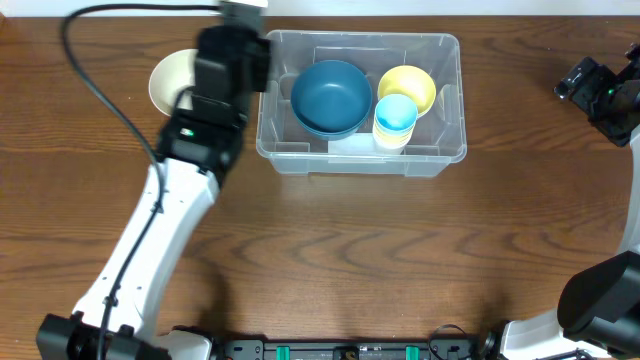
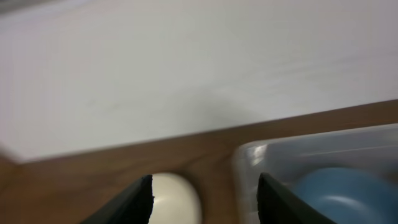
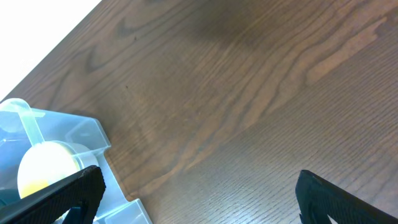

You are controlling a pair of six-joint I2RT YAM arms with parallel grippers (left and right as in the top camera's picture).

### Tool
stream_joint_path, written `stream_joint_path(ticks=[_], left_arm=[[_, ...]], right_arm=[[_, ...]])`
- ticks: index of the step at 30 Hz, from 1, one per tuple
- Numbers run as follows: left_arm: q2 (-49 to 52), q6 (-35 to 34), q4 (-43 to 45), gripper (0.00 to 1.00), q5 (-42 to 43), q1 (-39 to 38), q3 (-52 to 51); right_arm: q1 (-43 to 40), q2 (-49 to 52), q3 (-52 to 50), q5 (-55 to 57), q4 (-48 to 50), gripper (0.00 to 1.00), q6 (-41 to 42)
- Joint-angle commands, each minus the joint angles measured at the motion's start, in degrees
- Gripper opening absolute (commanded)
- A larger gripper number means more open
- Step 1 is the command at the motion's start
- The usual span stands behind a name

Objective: Pack container
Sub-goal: 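Move the left gripper to the cream bowl and grasp its rim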

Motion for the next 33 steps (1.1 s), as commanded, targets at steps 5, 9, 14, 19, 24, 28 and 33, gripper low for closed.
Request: stream_joint_path(ticks=[5,9,14,19,24,28,33], left_arm=[[6.23,0.26,-1.25,0.56,13.68,12.39,-0.02],[11.39,0.28,-1.25,0.56,14.97,15.21,-0.02],[18.84,0.31,-0.98,0.56,15.08,15.45,-0.02],[24.35,2.29,0.92,0.56,17.97,15.34,-0.02],[27.34,4.85,2.21,0.51,17.97,15.34,-0.02],[29.11,5.99,2.19,0.44,17.99,15.37,-0.02],[31.08,5.97,1.77,0.44,18.01,15.34,-0.02]], right_arm=[[-0.31,-1.51,0.42,0.13,-0.02,0.99,0.5],[-0.31,-1.51,0.42,0.13,-0.02,0.99,0.5],[-0.31,-1.51,0.42,0.15,-0.02,0.99,0.5],[-0.31,-1.51,0.42,0.13,-0.02,0.99,0.5],[-0.33,-1.51,0.42,0.15,-0.02,0.99,0.5],[-0.31,-1.51,0.42,0.13,-0.02,0.99,0.5],[-0.31,-1.51,0.42,0.15,-0.02,0.99,0.5]])
